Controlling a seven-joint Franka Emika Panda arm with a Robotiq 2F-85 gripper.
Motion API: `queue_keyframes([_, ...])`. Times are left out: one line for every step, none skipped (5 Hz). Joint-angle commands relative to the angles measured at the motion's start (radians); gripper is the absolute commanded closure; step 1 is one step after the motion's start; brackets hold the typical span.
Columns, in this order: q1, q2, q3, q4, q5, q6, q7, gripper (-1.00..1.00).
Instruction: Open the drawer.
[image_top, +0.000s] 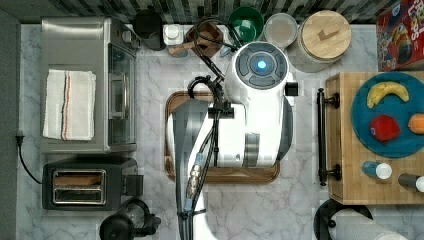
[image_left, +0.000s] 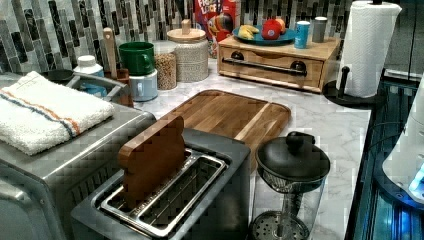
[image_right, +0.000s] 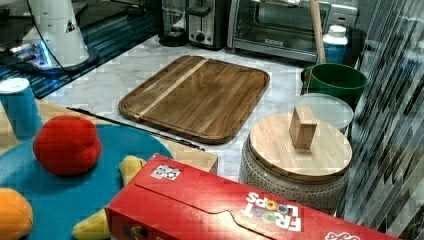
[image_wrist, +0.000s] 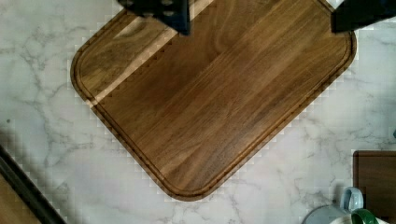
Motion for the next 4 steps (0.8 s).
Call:
queue_keyframes([-0.022,-0.029,-0.007,-0.060,0.007,0.014,-0.201,-1.00])
queue_keyframes([-0.042,-0.027,-0.022,-0.080,-0.037,0.008,-0.435,-1.00])
queue_keyframes([-0.055,-0.002,-0.046,-0.068,-0.070,-0.011,-0.622,-1.00])
queue_keyframes([-0.095,-0.025,-0.060,-0.152,-0.101,0.112,-0.798,-1.00])
